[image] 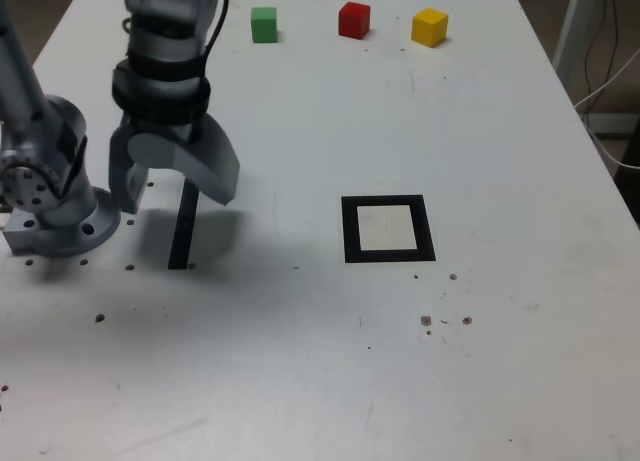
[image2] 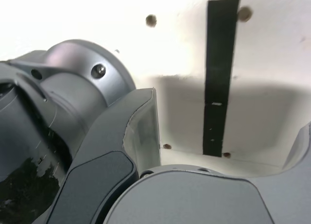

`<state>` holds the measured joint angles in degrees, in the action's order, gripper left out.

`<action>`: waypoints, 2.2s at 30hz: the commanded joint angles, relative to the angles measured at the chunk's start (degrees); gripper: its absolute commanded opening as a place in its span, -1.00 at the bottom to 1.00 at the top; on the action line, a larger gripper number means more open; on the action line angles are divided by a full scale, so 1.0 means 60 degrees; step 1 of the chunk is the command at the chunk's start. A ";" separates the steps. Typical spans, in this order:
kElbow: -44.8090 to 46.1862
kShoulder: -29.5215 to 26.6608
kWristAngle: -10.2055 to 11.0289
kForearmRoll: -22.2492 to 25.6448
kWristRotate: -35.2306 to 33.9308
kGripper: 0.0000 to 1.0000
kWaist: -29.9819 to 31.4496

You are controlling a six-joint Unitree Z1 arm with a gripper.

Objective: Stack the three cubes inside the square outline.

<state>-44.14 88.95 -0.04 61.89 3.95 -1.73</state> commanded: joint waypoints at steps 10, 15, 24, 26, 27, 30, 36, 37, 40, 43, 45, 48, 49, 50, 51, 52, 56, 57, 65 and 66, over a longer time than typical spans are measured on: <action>-0.1076 0.0383 0.0504 0.0119 0.1301 1.00 -0.1346; -0.1745 0.0684 0.0621 0.0273 0.2095 1.00 -0.2126; -0.3150 0.1485 0.1026 0.0632 0.3432 1.00 -0.3467; -0.3472 0.1712 0.1107 0.0689 0.3730 1.00 -0.3772; -0.3640 0.1832 0.1142 0.0717 0.3881 1.00 -0.3924; -0.4235 0.2255 0.1216 0.0799 0.4396 0.99 -0.4423; -0.5356 0.3002 0.1401 0.1003 0.5103 0.99 -0.5299; -0.5553 0.3138 0.1449 0.1052 0.5201 0.99 -0.5450; -0.6157 0.3557 0.1588 0.1212 0.5503 0.99 -0.5906; -0.6791 0.3965 0.1702 0.1385 0.5793 0.99 -0.6294; -0.7231 0.4232 0.1765 0.1513 0.5962 0.99 -0.6477; -0.7992 0.4701 0.1840 0.1797 0.6217 0.99 -0.6656; -0.8211 0.4843 0.1858 0.1886 0.6284 0.99 -0.6689; -0.8419 0.4982 0.1878 0.1973 0.6345 0.99 -0.6715; -0.8623 0.5115 0.1903 0.2052 0.6400 0.99 -0.6735; -0.8819 0.5247 0.1925 0.2127 0.6450 0.99 -0.6754; -0.9630 0.5790 0.2015 0.2404 0.6587 0.98 -0.6845; -0.9819 0.5912 0.2024 0.2470 0.6608 0.98 -0.6870; -1.1599 0.6850 0.2070 0.3111 0.6833 0.98 -0.7049; -1.1843 0.6970 0.2076 0.3191 0.6869 0.98 -0.7073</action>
<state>-113.40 129.68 12.27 80.46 44.84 -43.88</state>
